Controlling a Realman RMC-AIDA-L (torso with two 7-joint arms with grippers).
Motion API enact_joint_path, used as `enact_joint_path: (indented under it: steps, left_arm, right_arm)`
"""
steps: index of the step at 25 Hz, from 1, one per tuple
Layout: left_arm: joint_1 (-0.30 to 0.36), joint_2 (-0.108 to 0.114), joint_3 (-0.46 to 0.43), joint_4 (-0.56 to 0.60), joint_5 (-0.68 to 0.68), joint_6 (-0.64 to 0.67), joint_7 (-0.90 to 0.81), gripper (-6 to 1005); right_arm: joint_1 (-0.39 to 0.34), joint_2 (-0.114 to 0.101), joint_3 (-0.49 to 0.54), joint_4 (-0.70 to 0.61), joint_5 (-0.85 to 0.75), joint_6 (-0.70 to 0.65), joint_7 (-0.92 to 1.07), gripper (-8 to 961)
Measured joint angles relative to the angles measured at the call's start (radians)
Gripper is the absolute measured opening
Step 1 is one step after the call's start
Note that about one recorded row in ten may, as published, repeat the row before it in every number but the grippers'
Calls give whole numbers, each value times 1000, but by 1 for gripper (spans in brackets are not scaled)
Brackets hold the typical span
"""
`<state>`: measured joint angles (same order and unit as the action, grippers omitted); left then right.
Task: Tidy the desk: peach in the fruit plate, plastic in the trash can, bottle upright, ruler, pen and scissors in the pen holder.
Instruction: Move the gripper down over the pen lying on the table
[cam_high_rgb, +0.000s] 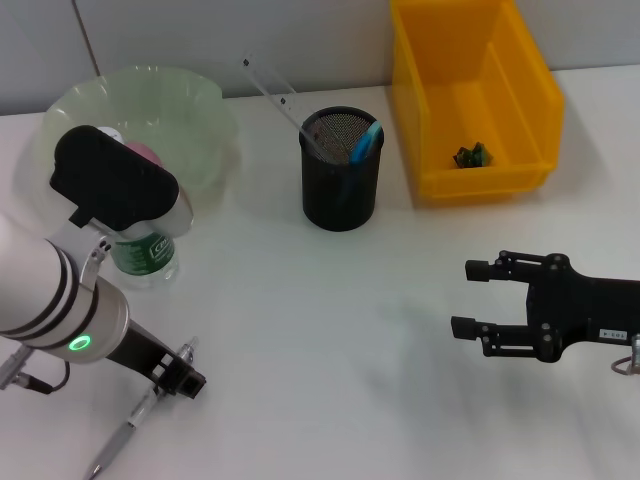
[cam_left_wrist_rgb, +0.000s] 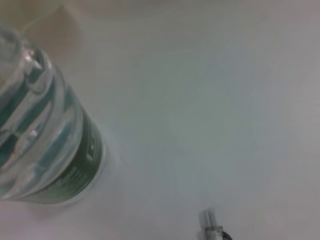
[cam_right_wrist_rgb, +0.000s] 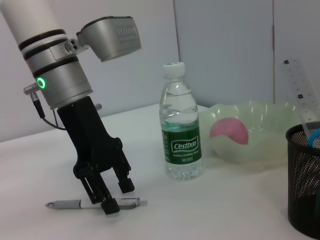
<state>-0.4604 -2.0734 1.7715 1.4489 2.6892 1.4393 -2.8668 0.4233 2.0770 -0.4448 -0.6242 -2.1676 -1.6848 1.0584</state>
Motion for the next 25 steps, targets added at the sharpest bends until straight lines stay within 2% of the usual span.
enact_joint_path:
  steps: [9,15,25]
  left_arm:
    - [-9,-1,21,0,0,10,-8,608]
    - [-11,-1,25,1,8,14,-9,534]
    - [-13,-3,27,1,9,16,-9,534]
  right_arm:
    - [-4,0,1,0,0,1,0,756]
    - [-10,0,0,0,0,1,0,756]
    - [-17,0,0,0,0,5,0,756]
